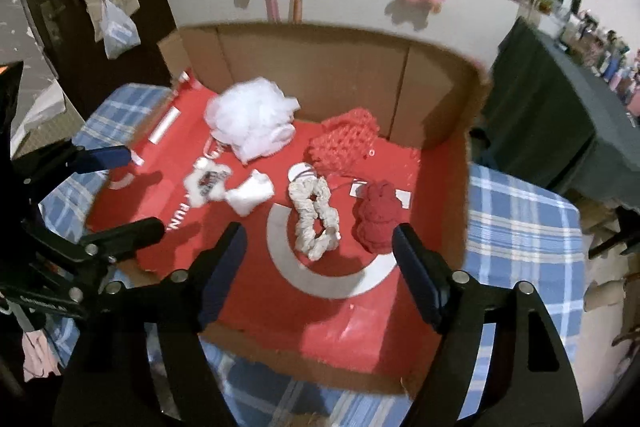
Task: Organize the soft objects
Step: 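Withdraw both tools from the box back toward the table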
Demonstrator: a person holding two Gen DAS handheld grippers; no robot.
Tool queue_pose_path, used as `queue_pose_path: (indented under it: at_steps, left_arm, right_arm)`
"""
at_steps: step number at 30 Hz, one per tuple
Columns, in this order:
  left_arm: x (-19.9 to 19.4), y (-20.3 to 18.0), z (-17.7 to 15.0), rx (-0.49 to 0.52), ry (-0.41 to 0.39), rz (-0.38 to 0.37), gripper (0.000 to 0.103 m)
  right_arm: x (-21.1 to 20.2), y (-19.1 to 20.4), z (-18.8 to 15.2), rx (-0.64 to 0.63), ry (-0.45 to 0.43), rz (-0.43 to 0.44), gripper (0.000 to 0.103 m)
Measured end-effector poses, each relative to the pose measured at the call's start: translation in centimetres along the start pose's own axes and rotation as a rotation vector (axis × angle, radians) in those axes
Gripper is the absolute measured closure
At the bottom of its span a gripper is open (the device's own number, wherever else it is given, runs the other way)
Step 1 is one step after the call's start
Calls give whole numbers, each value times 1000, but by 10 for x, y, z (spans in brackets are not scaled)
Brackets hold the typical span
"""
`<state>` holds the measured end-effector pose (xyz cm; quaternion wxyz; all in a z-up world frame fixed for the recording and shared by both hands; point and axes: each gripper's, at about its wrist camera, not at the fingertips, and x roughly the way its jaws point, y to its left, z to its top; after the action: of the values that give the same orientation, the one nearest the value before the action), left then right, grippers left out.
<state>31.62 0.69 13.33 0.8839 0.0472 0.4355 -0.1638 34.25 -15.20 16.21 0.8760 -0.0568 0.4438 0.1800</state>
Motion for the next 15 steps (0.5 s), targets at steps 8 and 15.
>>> queue_pose_path:
  at_steps: [8, 15]
  left_arm:
    - [-77, -12, -20, -35, -191, 20, 3]
    - [-127, -19, -56, -51, -334, 41, 1]
  right_arm:
    - [-78, 14, -33, 24, -153, -14, 23]
    - [-133, 41, -87, -30, -302, -44, 16]
